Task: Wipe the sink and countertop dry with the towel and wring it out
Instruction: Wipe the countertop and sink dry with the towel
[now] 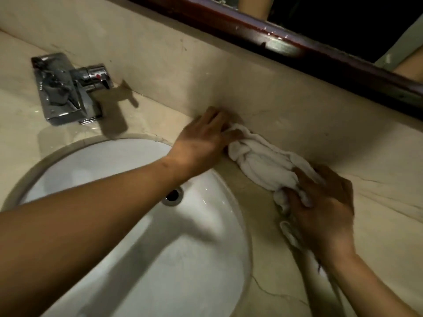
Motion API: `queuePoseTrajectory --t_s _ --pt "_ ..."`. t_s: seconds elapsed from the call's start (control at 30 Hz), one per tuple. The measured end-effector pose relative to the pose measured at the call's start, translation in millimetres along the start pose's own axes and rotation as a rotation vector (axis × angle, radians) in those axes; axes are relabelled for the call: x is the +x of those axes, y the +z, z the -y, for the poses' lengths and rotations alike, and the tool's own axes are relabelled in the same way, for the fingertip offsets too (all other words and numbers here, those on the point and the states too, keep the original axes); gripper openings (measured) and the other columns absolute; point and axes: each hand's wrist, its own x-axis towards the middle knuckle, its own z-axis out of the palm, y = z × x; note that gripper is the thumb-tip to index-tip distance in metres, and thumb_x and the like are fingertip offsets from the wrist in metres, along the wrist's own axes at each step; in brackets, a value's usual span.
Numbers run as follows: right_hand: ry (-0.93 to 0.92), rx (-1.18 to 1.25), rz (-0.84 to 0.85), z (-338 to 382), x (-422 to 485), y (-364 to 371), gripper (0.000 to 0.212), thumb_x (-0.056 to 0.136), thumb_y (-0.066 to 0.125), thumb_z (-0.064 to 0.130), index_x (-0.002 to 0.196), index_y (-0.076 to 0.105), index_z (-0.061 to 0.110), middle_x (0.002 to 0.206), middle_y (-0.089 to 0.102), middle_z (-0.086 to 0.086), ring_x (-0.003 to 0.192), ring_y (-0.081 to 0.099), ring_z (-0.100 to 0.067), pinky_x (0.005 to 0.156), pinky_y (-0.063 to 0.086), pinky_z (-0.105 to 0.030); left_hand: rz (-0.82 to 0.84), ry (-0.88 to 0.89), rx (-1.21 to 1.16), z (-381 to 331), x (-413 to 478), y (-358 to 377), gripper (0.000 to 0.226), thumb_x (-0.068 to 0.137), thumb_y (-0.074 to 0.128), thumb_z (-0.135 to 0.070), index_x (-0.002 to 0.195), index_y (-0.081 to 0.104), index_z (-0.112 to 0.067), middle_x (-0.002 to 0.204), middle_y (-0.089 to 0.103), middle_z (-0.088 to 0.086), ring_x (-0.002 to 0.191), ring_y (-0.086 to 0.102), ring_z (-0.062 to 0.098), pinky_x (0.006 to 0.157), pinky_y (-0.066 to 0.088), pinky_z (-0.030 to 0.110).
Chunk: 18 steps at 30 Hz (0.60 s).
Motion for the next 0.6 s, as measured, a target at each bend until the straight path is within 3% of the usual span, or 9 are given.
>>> queuePoseTrajectory --t_s 0.13,0.27,0.37,0.47,0.53,0.6 --pt "-0.235 -0.071 -0.044 34 33 17 0.044 0.093 0.059 0.037 0.134 0.068 0.022 0.138 0.052 -0.008 0.120 0.043 -0.037 0.097 0.043 -0.045 0.117 -0.115 0.083 49 -12 -29 0.043 0.078 0.072 -0.010 0.119 0.075 -0.025 0.099 0.058 0.014 0.094 0.055 0.038 0.055 0.051 0.037" --pt "-0.419 -0.106 -0.169 56 63 38 0.036 0.097 0.061 0.030 0.130 0.070 0.017 0.132 0.060 -0.016 0.115 0.051 -0.041 0.096 0.042 -0.046 0.209 -0.237 0.182 78 -21 -53 0.060 0.070 0.081 -0.015 0.128 0.069 -0.024 0.105 0.054 0.020 0.102 0.050 0.041 0.060 0.034 0.034" --pt "-0.527 -0.170 -0.228 78 76 49 0.034 0.097 0.061 0.034 0.126 0.072 0.018 0.130 0.063 -0.015 0.115 0.051 -0.039 0.097 0.040 -0.046 0.217 -0.431 0.189 90 -26 -57 0.054 0.077 0.080 -0.022 0.129 0.069 -0.030 0.111 0.053 0.020 0.107 0.050 0.044 0.058 0.037 0.038" --pt "-0.582 -0.225 -0.216 99 91 58 0.037 0.094 0.062 0.037 0.127 0.070 0.021 0.133 0.062 -0.011 0.118 0.047 -0.037 0.099 0.039 -0.046 0.236 -0.579 0.179 101 -32 -55 0.056 0.076 0.083 -0.018 0.129 0.070 -0.025 0.118 0.052 0.023 0.112 0.050 0.047 0.060 0.041 0.044" --pt "-0.621 -0.252 -0.173 110 98 64 0.040 0.095 0.059 0.037 0.131 0.066 0.020 0.137 0.058 -0.011 0.121 0.047 -0.036 0.102 0.041 -0.049 0.220 -0.626 0.164 102 -30 -54 0.051 0.080 0.076 -0.016 0.131 0.069 -0.020 0.125 0.051 0.025 0.112 0.053 0.048 0.068 0.049 0.051" --pt "-0.636 -0.270 -0.129 117 102 66 0.043 0.099 0.052 0.037 0.136 0.062 0.018 0.141 0.055 -0.010 0.124 0.046 -0.035 0.105 0.042 -0.050 0.183 -0.678 0.104 99 -25 -56 0.041 0.092 0.059 -0.028 0.131 0.067 -0.015 0.129 0.048 0.023 0.112 0.054 0.046 0.084 0.050 0.052"
